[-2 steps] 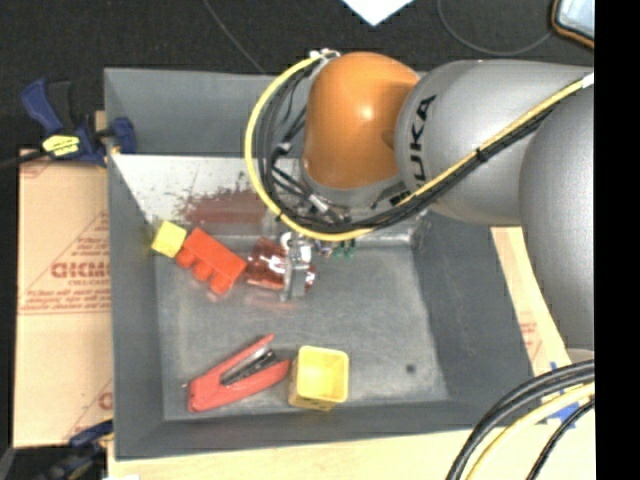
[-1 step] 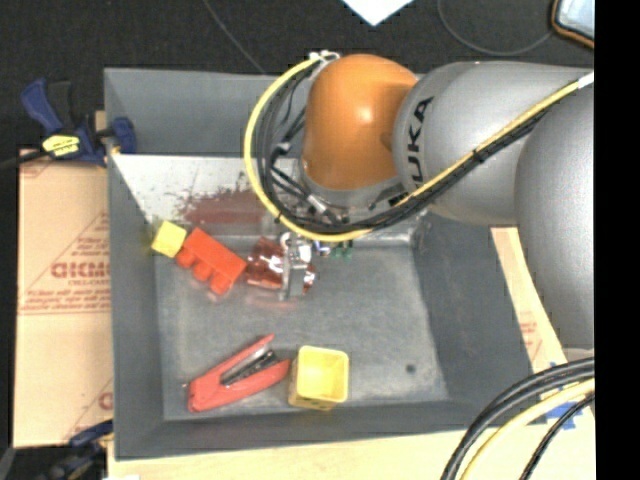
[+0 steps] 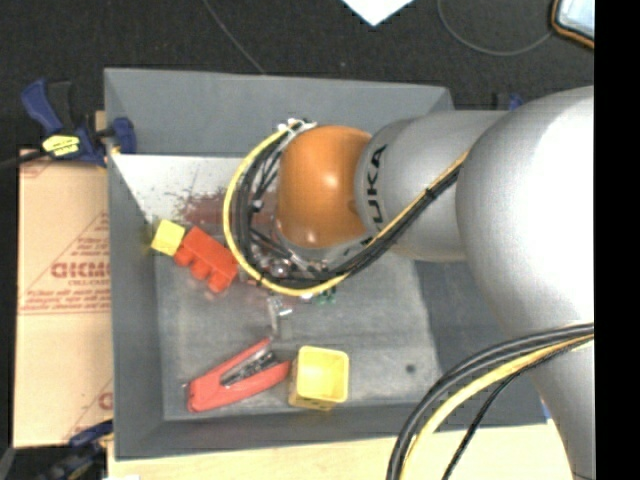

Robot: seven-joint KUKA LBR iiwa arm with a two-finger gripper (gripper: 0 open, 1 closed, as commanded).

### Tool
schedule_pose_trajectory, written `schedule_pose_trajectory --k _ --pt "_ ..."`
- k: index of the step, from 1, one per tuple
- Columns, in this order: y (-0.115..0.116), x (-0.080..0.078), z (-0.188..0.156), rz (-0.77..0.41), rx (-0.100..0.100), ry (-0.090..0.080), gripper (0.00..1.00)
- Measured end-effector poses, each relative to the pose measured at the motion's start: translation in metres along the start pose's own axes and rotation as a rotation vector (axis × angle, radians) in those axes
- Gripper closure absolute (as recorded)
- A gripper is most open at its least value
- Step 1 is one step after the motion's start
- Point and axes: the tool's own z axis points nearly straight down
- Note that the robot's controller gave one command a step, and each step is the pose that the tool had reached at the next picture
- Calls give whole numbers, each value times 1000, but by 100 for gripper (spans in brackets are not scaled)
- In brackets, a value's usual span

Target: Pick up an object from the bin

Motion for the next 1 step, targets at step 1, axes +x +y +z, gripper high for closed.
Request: schedule_pose_trajectory --k 1 --pt "6 -1 -18 126 0 -14 0"
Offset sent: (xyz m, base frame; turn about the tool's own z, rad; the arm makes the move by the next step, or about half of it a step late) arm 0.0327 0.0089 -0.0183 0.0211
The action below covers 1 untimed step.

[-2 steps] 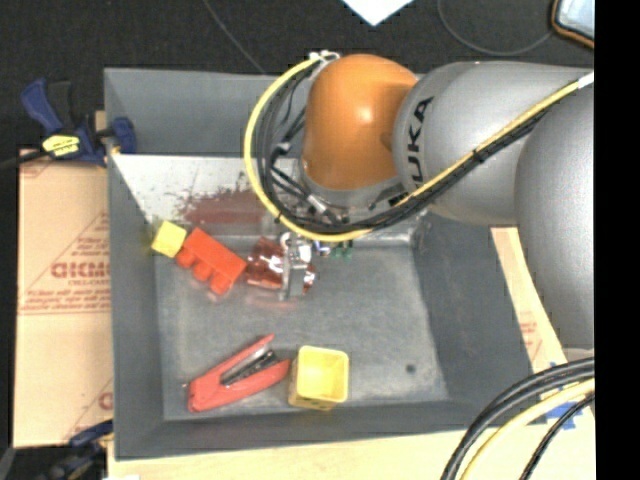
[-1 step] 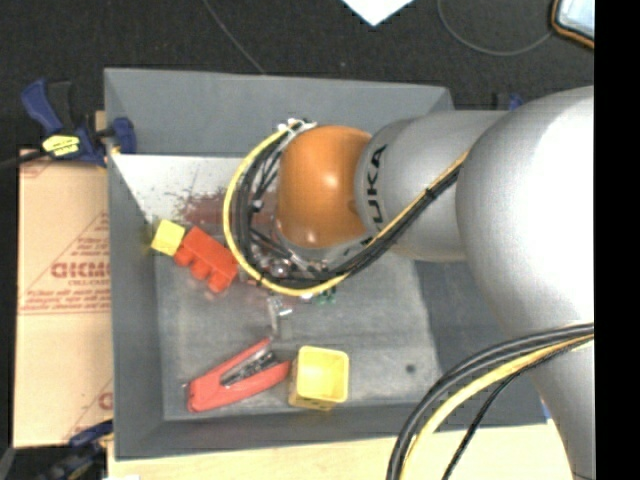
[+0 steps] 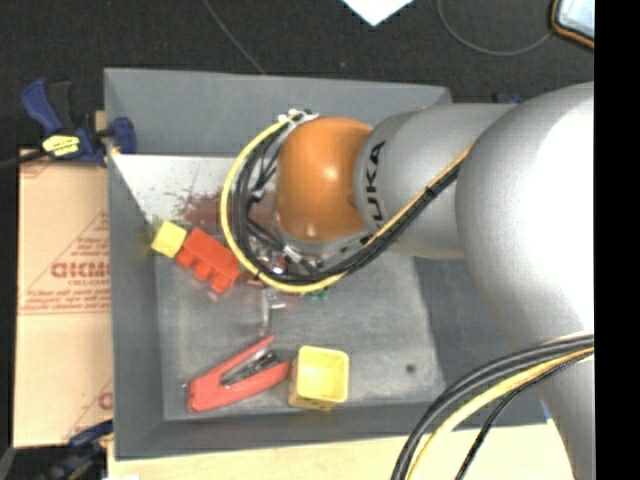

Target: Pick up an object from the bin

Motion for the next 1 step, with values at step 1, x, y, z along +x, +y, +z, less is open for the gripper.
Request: schedule_pose_trajectory --k 1 --pt "-3 -36 36 -104 0 0 0"
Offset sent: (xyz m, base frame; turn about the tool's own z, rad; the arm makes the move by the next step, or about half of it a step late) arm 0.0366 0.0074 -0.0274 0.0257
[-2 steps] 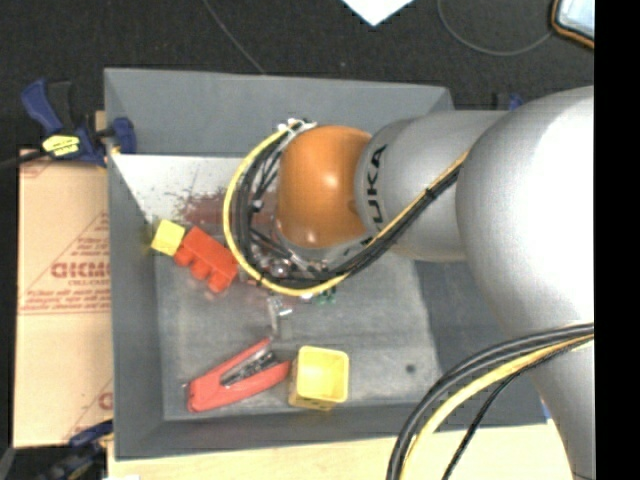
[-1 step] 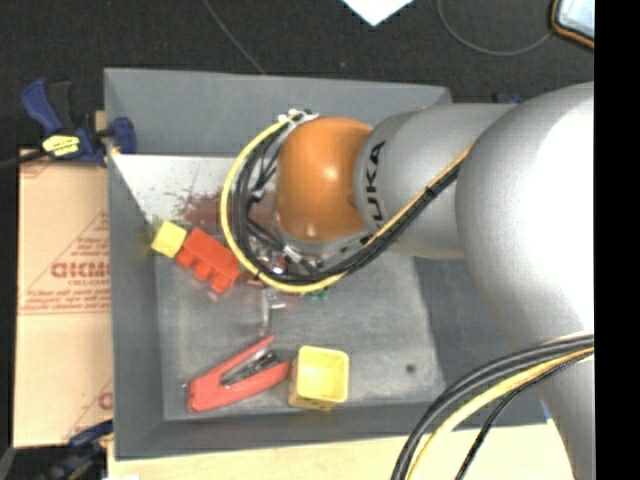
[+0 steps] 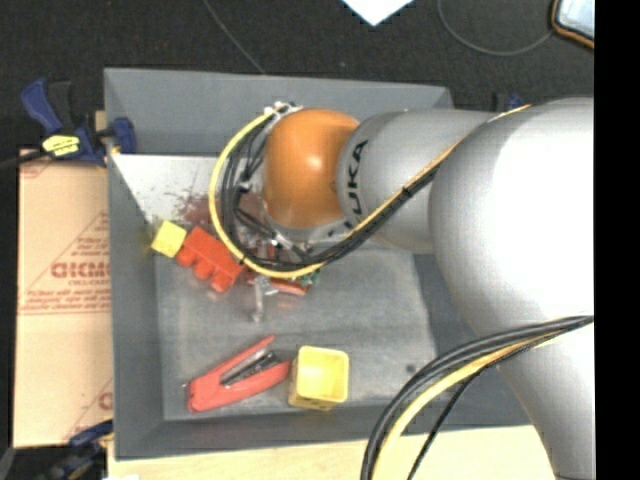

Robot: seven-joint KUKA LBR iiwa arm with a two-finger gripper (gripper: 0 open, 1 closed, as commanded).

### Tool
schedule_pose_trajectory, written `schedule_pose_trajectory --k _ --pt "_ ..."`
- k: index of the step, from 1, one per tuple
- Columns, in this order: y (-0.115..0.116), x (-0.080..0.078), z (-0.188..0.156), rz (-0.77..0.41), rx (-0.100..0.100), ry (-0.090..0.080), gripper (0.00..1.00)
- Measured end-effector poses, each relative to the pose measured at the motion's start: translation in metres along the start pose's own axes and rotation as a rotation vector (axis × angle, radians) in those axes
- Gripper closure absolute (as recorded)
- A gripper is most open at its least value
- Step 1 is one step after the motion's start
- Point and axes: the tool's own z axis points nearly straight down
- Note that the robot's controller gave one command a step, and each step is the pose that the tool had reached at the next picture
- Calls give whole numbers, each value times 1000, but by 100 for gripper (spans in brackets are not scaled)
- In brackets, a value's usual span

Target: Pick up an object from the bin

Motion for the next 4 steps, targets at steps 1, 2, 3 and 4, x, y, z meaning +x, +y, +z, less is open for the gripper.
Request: schedule_pose_trajectory --k 1,2,3,4 --pt "4 -3 -10 124 -2 -11 0" --pt "-9 -22 1 -10 0 -8 0" --pt "-8 -17 1 46 -2 -10 0" --pt "-5 -24 -10 -1 0 -12 0"
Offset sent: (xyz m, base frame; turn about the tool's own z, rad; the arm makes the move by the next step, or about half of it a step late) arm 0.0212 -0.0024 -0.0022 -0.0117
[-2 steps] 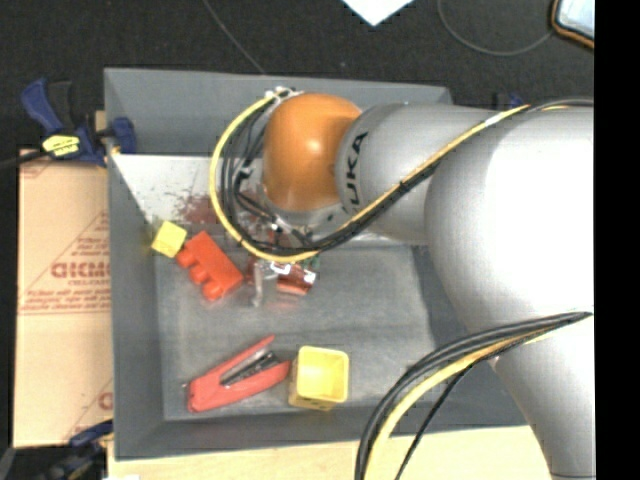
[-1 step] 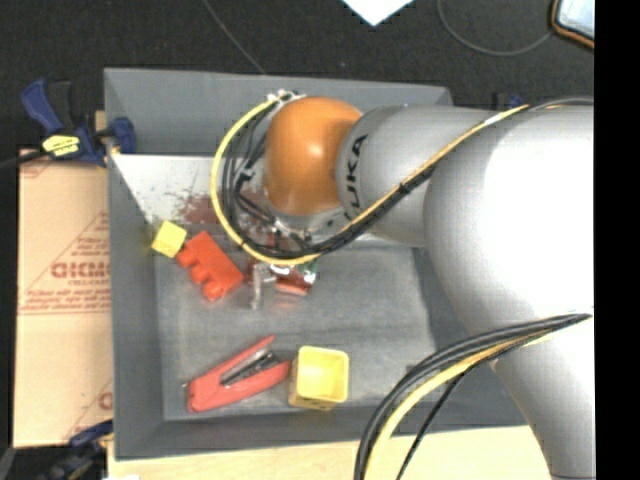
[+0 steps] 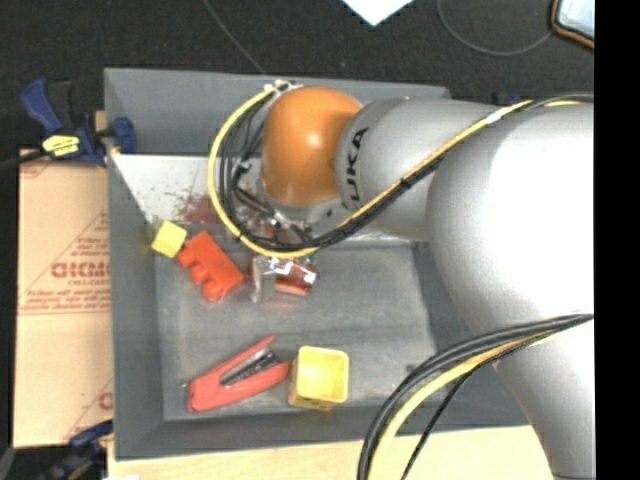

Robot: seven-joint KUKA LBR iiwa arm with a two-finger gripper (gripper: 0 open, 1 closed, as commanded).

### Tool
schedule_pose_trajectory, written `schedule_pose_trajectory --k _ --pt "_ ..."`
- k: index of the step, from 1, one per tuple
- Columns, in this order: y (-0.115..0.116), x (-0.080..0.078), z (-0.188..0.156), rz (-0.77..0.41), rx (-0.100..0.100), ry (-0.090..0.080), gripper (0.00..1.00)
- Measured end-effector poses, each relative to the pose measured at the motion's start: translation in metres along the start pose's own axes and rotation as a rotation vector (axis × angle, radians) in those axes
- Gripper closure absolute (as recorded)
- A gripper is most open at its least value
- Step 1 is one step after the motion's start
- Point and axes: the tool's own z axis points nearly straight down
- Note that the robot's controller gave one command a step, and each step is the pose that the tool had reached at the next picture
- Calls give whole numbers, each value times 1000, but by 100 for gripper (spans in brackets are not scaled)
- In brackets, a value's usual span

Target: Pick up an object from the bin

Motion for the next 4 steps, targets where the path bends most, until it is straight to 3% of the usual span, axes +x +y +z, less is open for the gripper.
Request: schedule_pose_trajectory --k 1,2,3,4 --pt "-3 17 -3 41 -2 -1 0" --pt "-17 2 12 25 0 -5 0" --pt "-25 11 -104 64 -2 -4 0" --pt "-27 9 -22 16 0 -5 0"
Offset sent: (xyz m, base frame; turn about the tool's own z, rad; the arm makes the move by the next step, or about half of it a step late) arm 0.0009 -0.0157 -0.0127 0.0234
